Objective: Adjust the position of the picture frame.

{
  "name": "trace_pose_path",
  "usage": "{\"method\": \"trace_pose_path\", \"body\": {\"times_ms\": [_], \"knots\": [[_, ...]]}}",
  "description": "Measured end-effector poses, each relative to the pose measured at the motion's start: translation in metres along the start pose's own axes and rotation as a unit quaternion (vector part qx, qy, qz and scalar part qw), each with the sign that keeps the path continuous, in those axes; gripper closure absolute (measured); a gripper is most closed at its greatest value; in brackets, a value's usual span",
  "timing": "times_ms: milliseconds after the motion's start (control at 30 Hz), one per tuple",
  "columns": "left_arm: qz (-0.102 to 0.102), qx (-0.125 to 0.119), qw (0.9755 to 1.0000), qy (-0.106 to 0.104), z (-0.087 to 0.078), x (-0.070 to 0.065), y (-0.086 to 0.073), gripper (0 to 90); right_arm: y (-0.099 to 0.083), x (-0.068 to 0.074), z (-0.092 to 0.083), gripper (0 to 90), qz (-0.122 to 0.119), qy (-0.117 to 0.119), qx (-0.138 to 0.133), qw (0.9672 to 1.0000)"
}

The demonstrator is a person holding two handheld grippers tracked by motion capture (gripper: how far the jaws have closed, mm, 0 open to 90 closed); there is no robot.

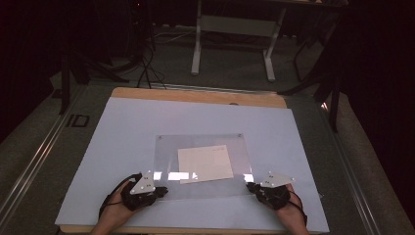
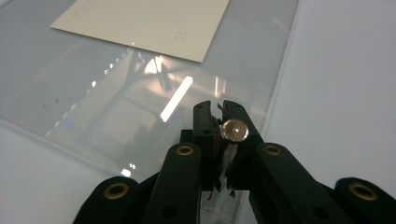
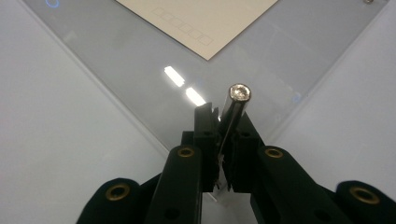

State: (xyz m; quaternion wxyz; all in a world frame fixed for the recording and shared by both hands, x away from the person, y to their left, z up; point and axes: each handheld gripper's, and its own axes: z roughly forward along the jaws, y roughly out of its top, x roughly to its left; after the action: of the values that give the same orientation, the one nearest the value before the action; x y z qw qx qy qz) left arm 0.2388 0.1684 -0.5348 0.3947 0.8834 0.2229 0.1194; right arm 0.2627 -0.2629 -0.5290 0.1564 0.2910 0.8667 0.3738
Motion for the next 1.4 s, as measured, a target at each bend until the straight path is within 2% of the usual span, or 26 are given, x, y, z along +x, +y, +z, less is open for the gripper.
{"method": "trace_pose_path", "body": {"times_ms": [233, 267, 300, 333, 367, 400, 433, 467, 567, 600, 633, 667, 700, 733, 767, 800, 833, 867, 967, 1133, 1233, 1267, 1367, 1400], "knots": [[0.017, 0.0, 0.9997, 0.019, 0.0, -0.005, 0.0, 84.5, 0.0, 0.003, 0.0, 84.2, -0.014, -0.013, 0.002, 0.9998], [0.026, 0.003, 0.9992, 0.031, 0.0, -0.007, 0.001, 84.3, 0.001, 0.003, 0.0, 84.1, -0.015, -0.014, 0.002, 0.9998], [0.026, 0.003, 0.9992, 0.031, 0.0, -0.007, 0.001, 84.2, 0.001, 0.003, 0.0, 84.1, -0.015, -0.014, 0.002, 0.9998], [0.035, 0.005, 0.9986, 0.039, 0.0, -0.01, 0.002, 84.2, 0.001, 0.004, 0.0, 83.9, -0.019, -0.019, 0.003, 0.9996], [0.035, 0.005, 0.9986, 0.039, 0.0, -0.01, 0.002, 84.1, 0.001, 0.004, 0.0, 83.9, -0.019, -0.019, 0.003, 0.9996], [0.029, -0.002, 0.9993, 0.023, -0.002, -0.01, 0.003, 84.4, 0.001, 0.005, -0.001, 83.6, -0.022, -0.027, 0.004, 0.9994], [0.029, -0.002, 0.9993, 0.023, -0.002, -0.01, 0.003, 84.4, 0.001, 0.005, -0.001, 83.6, -0.022, -0.027, 0.004, 0.9994], [0.031, -0.01, 0.9993, 0.02, -0.005, -0.011, 0.006, 84.3, 0.001, 0.003, -0.004, 83.4, -0.018, -0.033, -0.011, 0.9992], [0.035, -0.013, 0.999, 0.027, -0.007, -0.012, 0.009, 83.9, 0.004, 0.003, -0.005, 82.5, -0.023, -0.047, -0.018, 0.9985], [0.044, -0.014, 0.9983, 0.037, -0.008, -0.015, 0.011, 83.7, 0.006, 0.003, -0.004, 82.1, -0.027, -0.057, -0.019, 0.9979], [0.044, -0.014, 0.9983, 0.037, -0.008, -0.015, 0.011, 83.6, 0.007, 0.002, -0.003, 81.8, -0.029, -0.06, -0.021, 0.9976], [0.058, -0.017, 0.9969, 0.049, -0.01, -0.019, 0.014, 83.3, 0.009, 0.0, -0.002, 81.5, -0.029, -0.065, -0.023, 0.9972], [0.058, -0.017, 0.9969, 0.049, -0.01, -0.019, 0.014, 83.0, 0.009, 0.0, -0.002, 81.5, -0.029, -0.065, -0.023, 0.9972], [0.07, -0.019, 0.9959, 0.054, -0.013, -0.023, 0.019, 82.8, 0.014, -0.005, 0.001, 80.8, -0.032, -0.074, -0.026, 0.9964], [0.07, -0.019, 0.9959, 0.054, -0.013, -0.023, 0.019, 82.6, 0.014, -0.005, 0.001, 80.8, -0.032, -0.074, -0.026, 0.9964], [0.085, -0.011, 0.9942, 0.065, -0.012, -0.027, 0.022, 82.1, 0.018, -0.01, 0.004, 80.5, -0.033, -0.081, -0.03, 0.9957], [0.085, -0.011, 0.9942, 0.065, -0.012, -0.027, 0.022, 81.8, 0.018, -0.01, 0.004, 80.5, -0.033, -0.081, -0.03, 0.9957], [0.094, -0.008, 0.9936, 0.063, -0.011, -0.03, 0.024, 81.8, 0.025, -0.015, 0.009, 80.2, -0.037, -0.092, -0.035, 0.9944], [0.091, -0.01, 0.9938, 0.063, -0.011, -0.033, 0.027, 81.8, 0.033, -0.025, 0.016, 80.4, -0.031, -0.098, -0.046, 0.9936], [0.099, -0.015, 0.9916, 0.081, -0.016, -0.039, 0.034, 81.8, 0.05, -0.039, 0.033, 80.3, -0.031, -0.101, -0.053, 0.993], [0.107, -0.014, 0.9903, 0.088, -0.016, -0.043, 0.039, 81.7, 0.059, -0.045, 0.04, 80.9, -0.02, -0.103, -0.059, 0.9927], [0.119, -0.009, 0.9881, 0.098, -0.015, -0.048, 0.044, 81.7, 0.068, -0.053, 0.047, 81.6, -0.007, -0.103, -0.064, 0.9926], [0.126, -0.006, 0.9866, 0.103, -0.013, -0.051, 0.047, 81.8, 0.078, -0.059, 0.054, 82.0, 0.001, -0.106, -0.067, 0.9921], [0.135, 0.004, 0.9857, 0.101, -0.01, -0.054, 0.051, 81.8, 0.088, -0.065, 0.061, 82.6, 0.005, -0.105, -0.073, 0.9917]]}}
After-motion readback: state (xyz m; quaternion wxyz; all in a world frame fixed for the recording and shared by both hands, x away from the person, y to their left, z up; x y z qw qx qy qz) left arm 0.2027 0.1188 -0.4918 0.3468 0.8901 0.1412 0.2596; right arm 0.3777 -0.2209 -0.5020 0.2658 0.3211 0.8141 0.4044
